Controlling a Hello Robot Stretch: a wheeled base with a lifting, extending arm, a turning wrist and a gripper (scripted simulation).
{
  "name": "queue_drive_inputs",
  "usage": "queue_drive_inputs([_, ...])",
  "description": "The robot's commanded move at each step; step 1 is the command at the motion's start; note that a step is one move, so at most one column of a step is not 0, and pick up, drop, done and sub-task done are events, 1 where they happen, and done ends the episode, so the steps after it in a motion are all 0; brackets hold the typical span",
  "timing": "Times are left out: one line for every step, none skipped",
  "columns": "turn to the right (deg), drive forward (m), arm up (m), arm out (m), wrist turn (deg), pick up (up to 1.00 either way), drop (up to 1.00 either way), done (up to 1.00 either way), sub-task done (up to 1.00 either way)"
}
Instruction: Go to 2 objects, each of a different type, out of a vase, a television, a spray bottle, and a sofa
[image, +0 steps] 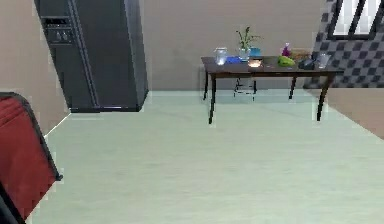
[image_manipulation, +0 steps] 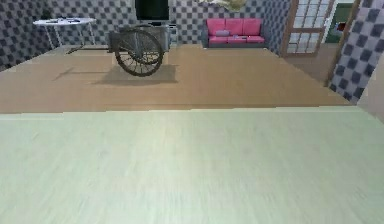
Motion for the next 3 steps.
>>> queue_drive_inputs([-3.0,0.0,0.0,0.0,0.0,0.0,0.0,0.0,0.0])
queue_drive_inputs([0.0,1.0,0.0,0.0,0.0,0.0,0.0,0.0,0.0])
queue_drive_inputs([0.0,1.0,0.0,0.0,0.0,0.0,0.0,0.0,0.0])
